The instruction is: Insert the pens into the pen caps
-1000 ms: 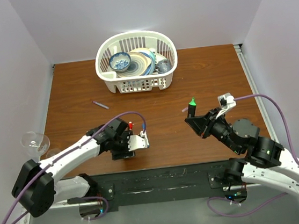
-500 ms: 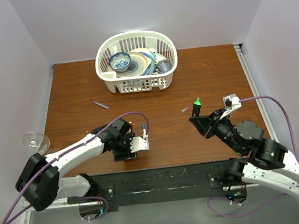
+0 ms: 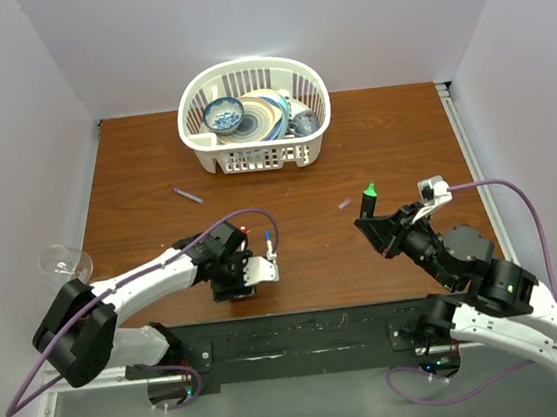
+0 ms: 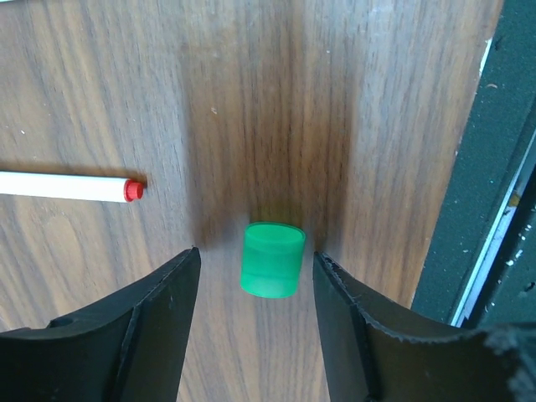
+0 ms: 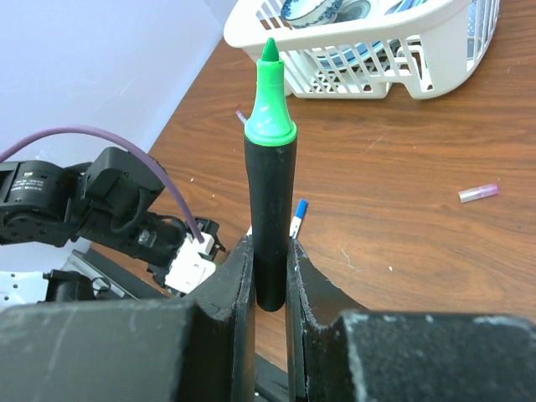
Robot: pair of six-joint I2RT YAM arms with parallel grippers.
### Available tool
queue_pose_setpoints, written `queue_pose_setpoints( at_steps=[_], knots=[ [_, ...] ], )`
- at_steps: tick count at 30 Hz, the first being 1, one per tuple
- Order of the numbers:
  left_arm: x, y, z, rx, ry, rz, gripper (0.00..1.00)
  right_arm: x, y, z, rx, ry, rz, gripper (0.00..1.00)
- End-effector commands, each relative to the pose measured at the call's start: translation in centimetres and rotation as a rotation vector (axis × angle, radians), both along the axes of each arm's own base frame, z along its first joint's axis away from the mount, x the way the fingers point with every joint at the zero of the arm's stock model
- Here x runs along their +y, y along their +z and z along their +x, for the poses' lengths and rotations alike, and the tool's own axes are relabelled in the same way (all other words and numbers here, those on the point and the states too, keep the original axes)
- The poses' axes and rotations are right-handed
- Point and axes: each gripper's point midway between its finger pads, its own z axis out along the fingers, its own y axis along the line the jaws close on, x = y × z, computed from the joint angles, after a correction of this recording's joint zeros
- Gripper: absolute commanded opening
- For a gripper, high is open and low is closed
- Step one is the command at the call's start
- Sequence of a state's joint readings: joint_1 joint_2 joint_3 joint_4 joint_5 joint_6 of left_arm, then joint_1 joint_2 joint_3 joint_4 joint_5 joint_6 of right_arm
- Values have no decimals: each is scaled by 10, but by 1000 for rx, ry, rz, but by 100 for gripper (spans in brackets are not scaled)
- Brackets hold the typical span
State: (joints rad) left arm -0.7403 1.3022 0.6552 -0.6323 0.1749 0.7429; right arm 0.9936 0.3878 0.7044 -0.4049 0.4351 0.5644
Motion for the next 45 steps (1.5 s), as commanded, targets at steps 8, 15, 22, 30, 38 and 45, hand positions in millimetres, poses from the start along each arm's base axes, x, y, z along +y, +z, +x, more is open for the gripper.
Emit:
queue_pose_setpoints(
  at_steps=[8,15,22,30,38,45],
  knots=[
    [-4,-12,1,7,20,-15,56,-11,20,2,-43,-40,32,0],
    [1,-19,-3,61,30,42,50,-16,21,1,-48,-51,32,0],
    [5,-27,-8,106,35,87,42,-21,25,-1,-56,-56,30,0],
    [-5,-12,1,61,74,26,27,-20,24,-2,-50,-50,29,0],
    [-35,40,34,-50,209,-115,0,-12,22,-1,-33,-28,24,0],
    [-65,128,80,-208,518,-384,0,4,18,1,-54,33,-72,0]
  ],
)
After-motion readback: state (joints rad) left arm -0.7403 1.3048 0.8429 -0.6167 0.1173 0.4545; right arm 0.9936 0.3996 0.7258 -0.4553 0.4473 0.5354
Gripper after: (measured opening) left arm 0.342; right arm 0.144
